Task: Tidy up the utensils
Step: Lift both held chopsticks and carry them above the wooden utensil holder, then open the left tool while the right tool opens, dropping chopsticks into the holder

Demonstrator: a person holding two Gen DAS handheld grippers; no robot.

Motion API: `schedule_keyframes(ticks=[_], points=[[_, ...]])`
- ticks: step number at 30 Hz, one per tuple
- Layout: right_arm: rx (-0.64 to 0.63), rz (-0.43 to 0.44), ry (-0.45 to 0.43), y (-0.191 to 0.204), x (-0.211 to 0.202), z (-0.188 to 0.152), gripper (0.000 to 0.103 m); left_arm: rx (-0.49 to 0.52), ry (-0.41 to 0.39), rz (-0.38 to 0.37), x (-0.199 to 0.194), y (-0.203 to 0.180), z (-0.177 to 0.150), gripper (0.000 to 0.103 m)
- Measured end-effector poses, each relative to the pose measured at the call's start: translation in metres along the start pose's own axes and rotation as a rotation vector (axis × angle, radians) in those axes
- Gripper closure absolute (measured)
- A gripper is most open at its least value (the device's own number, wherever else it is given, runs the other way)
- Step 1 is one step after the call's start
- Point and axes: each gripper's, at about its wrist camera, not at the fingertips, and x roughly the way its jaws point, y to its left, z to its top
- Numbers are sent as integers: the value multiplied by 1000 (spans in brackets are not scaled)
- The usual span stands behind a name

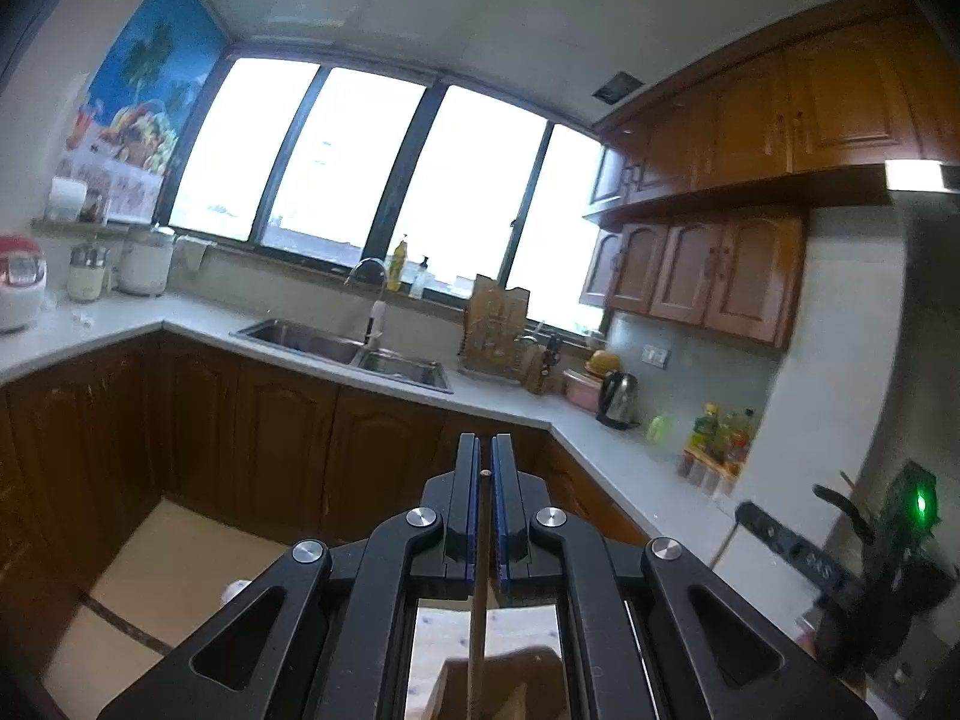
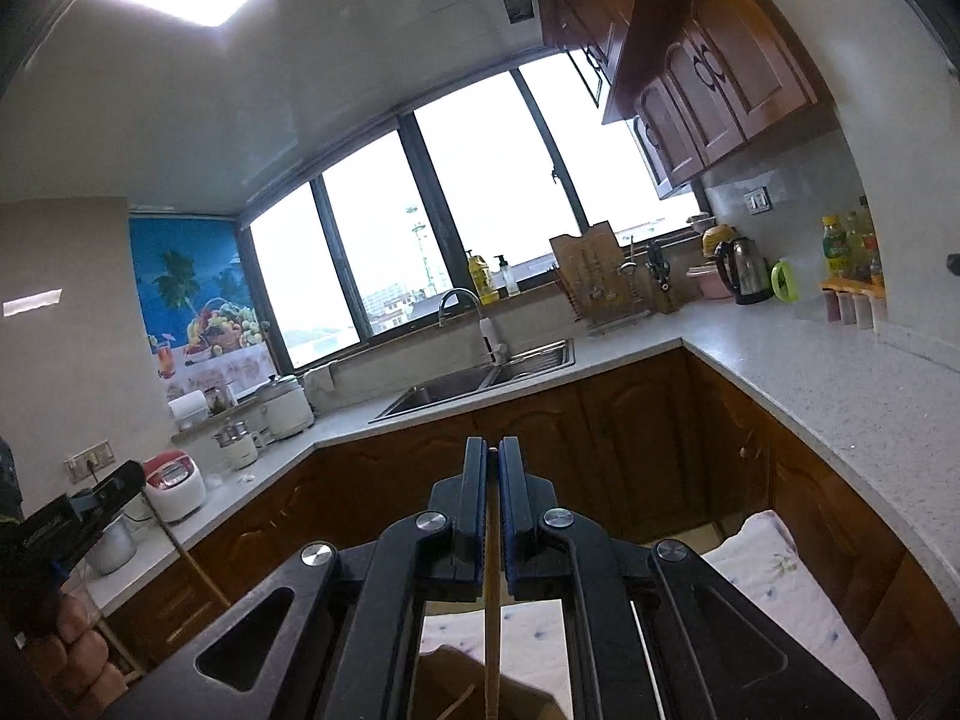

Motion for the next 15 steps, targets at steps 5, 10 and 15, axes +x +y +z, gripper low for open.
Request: schedule_keyframes(ticks=[5, 10, 15], points=[[7, 3, 3, -11, 20, -26, 99, -28, 23, 30, 3, 14, -41, 101], [1, -13, 0, -16, 30, -59, 99, -14, 51, 47, -21, 35, -97, 101], [8, -26, -17, -22, 31, -82, 99, -38, 111, 67, -59, 64, -135, 101]])
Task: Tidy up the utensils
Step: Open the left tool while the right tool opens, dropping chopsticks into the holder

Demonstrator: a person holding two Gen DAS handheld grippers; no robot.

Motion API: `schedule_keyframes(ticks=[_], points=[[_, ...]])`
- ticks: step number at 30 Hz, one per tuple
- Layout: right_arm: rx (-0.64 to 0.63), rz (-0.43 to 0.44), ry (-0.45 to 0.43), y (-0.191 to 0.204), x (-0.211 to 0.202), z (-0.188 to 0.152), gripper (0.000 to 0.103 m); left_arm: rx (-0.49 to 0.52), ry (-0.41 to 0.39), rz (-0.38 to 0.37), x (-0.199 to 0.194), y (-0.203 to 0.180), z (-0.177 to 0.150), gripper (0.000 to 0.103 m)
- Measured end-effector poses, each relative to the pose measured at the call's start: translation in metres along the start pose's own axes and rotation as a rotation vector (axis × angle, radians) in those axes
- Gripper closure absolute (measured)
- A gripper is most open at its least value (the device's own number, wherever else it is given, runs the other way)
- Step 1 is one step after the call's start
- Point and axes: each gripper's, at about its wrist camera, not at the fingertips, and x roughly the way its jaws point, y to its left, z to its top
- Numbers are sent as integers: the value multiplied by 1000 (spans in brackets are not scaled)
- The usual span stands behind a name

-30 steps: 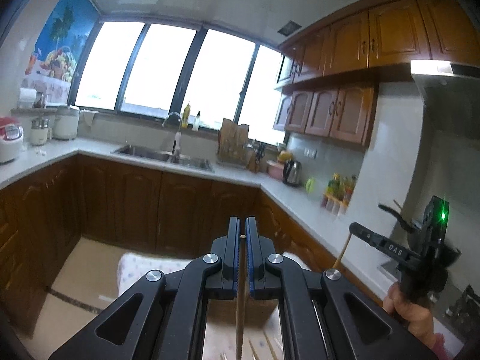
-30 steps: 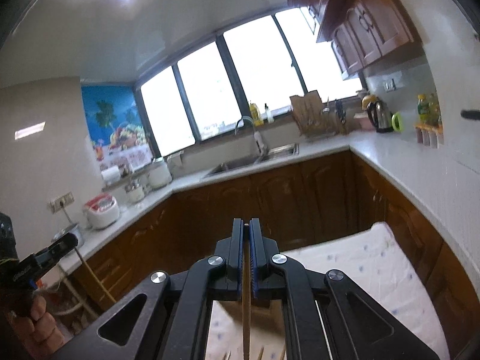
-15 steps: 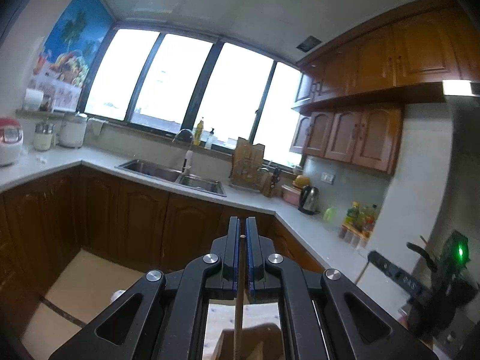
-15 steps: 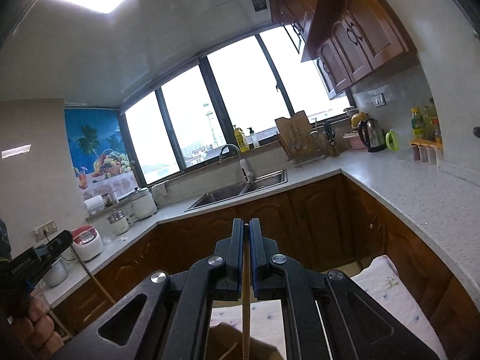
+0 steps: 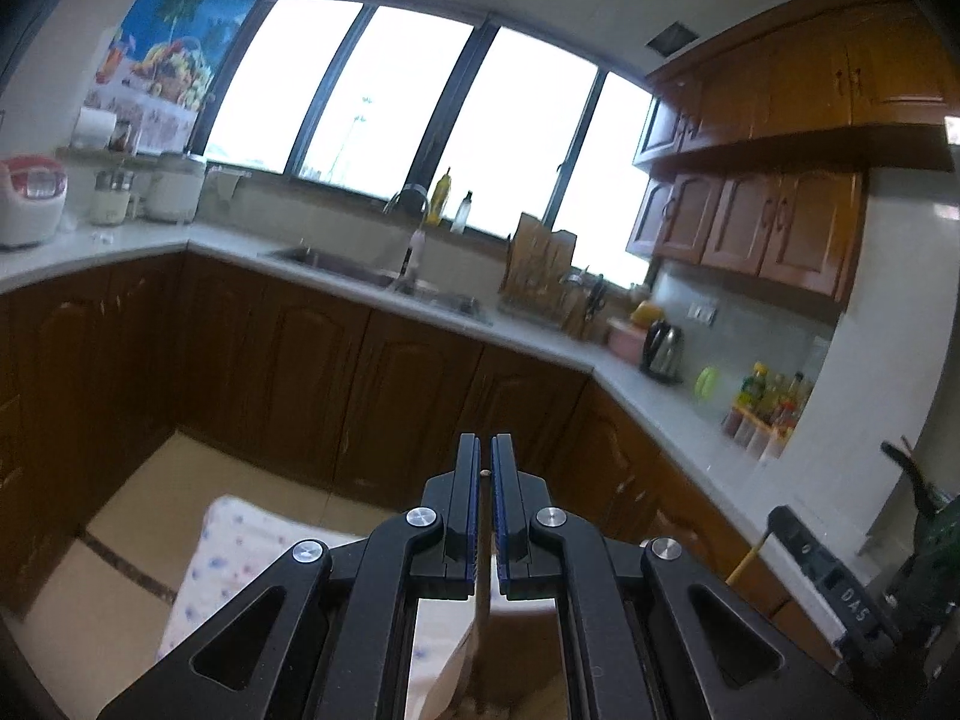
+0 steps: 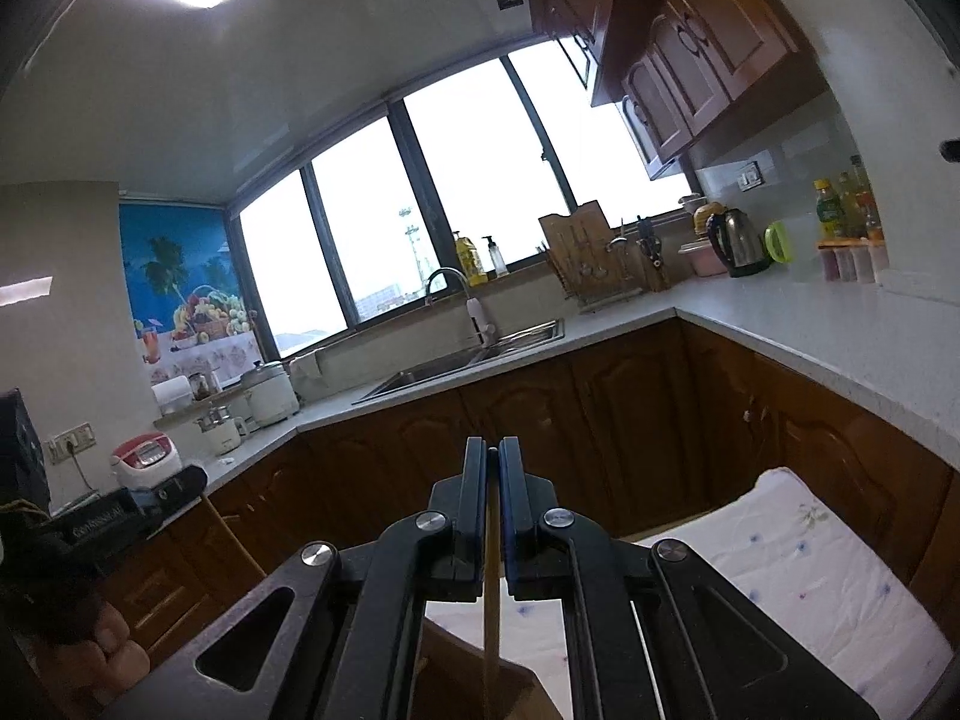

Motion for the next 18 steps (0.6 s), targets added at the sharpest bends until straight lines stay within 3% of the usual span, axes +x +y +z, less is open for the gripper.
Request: schedule_keyframes(ticks=[4, 13, 15, 17, 18], points=[[5, -16, 34, -7, 6, -8, 99, 12, 26, 29, -40, 30, -26, 100], [17, -12, 92, -13, 11, -3, 98, 11, 77, 23, -147, 89, -44, 100], [19, -9, 105, -14, 12, -3, 94, 7, 91, 26, -168, 100, -44, 99], [26, -2, 118, -15, 12, -3, 94, 4, 105, 28, -177, 107, -44, 95], [30, 4, 122, -15, 11, -4, 93, 1, 115, 30, -189, 114, -47, 86]])
